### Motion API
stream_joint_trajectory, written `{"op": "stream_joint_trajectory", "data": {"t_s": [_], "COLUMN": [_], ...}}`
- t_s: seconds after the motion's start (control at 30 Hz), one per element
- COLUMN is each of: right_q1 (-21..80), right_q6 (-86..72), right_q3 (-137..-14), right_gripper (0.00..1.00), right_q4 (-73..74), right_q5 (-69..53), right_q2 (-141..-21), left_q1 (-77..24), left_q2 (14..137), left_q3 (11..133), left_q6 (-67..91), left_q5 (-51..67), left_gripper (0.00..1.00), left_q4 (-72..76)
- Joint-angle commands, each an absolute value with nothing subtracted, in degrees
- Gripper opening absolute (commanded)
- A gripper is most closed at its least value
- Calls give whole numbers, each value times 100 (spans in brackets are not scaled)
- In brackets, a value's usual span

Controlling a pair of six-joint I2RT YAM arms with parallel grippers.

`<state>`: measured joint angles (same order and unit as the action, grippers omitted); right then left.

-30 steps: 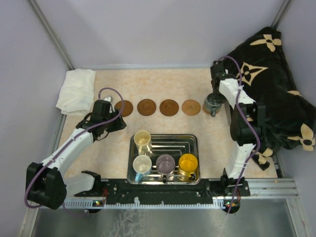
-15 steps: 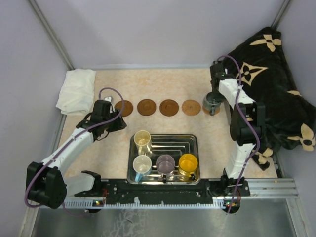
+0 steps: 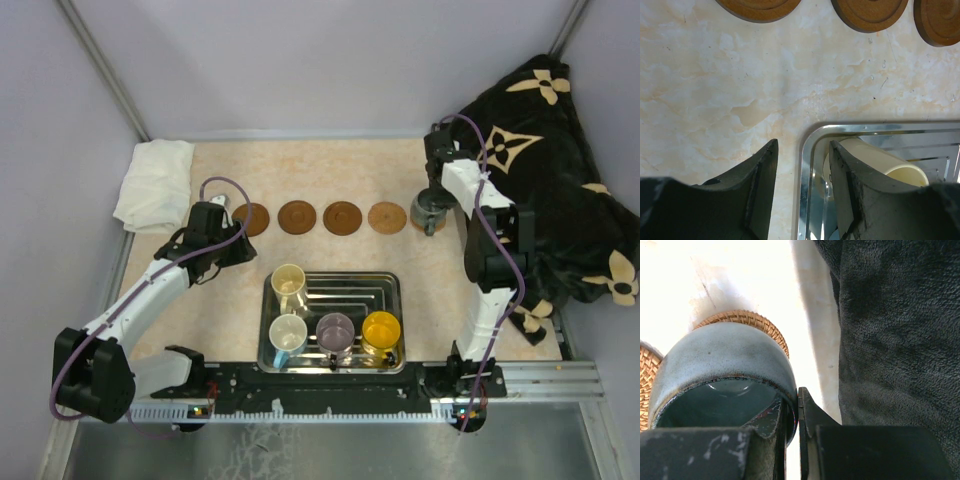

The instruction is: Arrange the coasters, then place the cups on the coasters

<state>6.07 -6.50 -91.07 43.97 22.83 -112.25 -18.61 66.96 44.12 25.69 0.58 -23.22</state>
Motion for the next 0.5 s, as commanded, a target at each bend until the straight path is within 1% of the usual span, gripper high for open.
{"op": "stream_joint_trajectory", "data": {"t_s": [0.0,0.23,0.47], "right_q1": [529,502,501], "right_q6": [-644,-735,-817], "right_q3": [-9458,-9452,-9469], "right_gripper": [0,0,0], "right_q4": [4169,4271,4230], "right_q5": [2378,2324,2176], "right_q2": [-11193,-11330,-11222], "left_q1": [-1890,-1890,-1890], "left_q2": [6683,6681,6647], "left_q3": [4561,4553,4523], "left_q6": [2569,2558,2558], "left_q5": [27,1,-35], "left_gripper": [52,52,52], "left_q4": [-2268,-2289,-2329]}}
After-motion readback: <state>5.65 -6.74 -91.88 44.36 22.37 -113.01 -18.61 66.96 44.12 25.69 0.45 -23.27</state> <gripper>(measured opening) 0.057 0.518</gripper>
